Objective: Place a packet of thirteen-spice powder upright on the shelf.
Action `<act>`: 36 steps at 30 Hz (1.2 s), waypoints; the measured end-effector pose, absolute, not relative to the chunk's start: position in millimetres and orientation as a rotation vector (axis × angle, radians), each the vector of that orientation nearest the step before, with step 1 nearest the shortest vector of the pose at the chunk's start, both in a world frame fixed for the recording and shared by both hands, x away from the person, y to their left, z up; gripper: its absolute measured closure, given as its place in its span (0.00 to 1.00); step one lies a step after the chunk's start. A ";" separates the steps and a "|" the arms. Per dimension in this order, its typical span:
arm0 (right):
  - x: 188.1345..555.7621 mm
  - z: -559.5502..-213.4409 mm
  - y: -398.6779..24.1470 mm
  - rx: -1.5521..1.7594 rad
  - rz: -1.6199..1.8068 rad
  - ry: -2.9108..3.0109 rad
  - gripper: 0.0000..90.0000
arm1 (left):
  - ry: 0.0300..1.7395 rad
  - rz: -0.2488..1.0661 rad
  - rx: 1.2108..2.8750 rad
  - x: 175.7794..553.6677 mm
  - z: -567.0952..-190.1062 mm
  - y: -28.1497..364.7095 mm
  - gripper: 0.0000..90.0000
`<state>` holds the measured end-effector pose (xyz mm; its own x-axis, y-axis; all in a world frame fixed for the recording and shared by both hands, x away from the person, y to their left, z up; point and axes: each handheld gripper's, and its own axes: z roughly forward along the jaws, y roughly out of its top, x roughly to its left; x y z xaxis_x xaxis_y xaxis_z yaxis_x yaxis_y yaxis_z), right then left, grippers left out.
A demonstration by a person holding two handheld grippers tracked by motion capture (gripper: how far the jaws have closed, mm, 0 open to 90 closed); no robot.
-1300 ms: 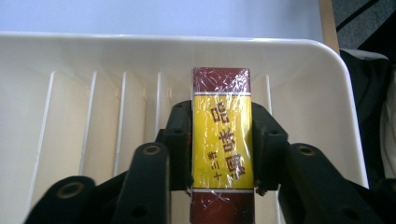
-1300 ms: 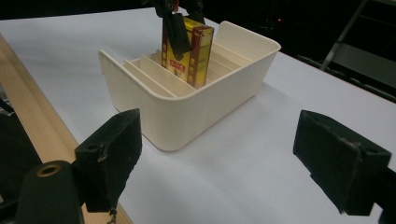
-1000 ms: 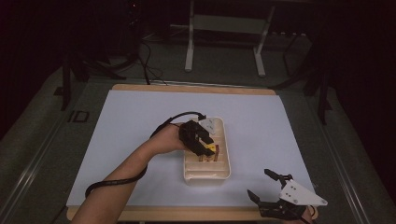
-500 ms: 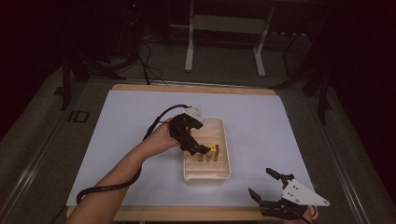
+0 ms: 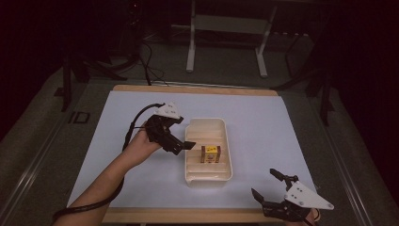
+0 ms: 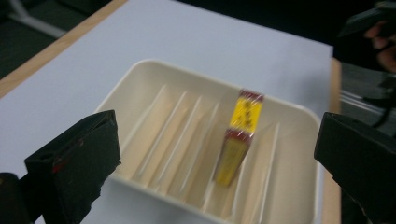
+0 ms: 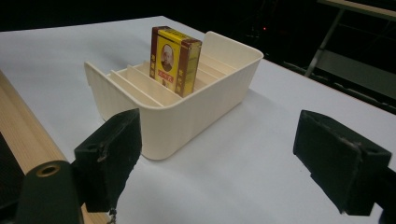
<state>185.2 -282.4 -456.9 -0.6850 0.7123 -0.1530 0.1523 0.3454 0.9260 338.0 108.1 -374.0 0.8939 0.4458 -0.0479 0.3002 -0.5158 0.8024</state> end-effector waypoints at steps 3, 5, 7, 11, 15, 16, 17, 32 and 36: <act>185.1 -457.0 -282.0 0.748 1.330 2.066 0.17 | 0.583 0.224 2.125 334.3 -376.1 115.2 0.00; 184.9 -457.1 -281.7 0.747 1.327 2.066 0.17 | 0.649 0.259 2.091 329.3 -383.4 126.5 0.00; 185.2 -457.1 -281.7 0.747 1.327 2.067 0.17 | 0.686 0.267 2.075 326.4 -389.2 133.4 0.00; 185.2 -457.2 -281.3 0.747 1.324 2.066 0.17 | 0.714 0.307 2.062 317.9 -395.7 145.1 0.00; 185.2 -457.4 -281.0 0.748 1.322 2.067 0.17 | 0.739 0.323 2.052 307.8 -402.8 153.9 0.00; 185.1 -457.4 -280.9 0.749 1.323 2.067 0.17 | 0.745 0.333 2.059 305.1 -404.8 155.3 0.00; 185.1 -457.4 -280.9 0.749 1.322 2.067 0.17 | 0.752 0.346 2.064 302.7 -406.9 156.6 0.00; 185.1 -457.3 -280.9 0.746 1.322 2.062 0.17 | 0.800 0.342 2.057 270.9 -436.2 169.4 0.00; 184.5 -457.1 -281.2 0.749 1.324 2.062 0.17 | 0.821 0.325 2.054 263.0 -445.6 173.8 0.00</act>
<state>184.5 -281.2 -457.1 -0.6798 0.7150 -0.1631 0.1490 0.3524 0.9239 263.0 173.8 -445.6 0.7475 0.6603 -0.0727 0.4313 -0.3991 0.8092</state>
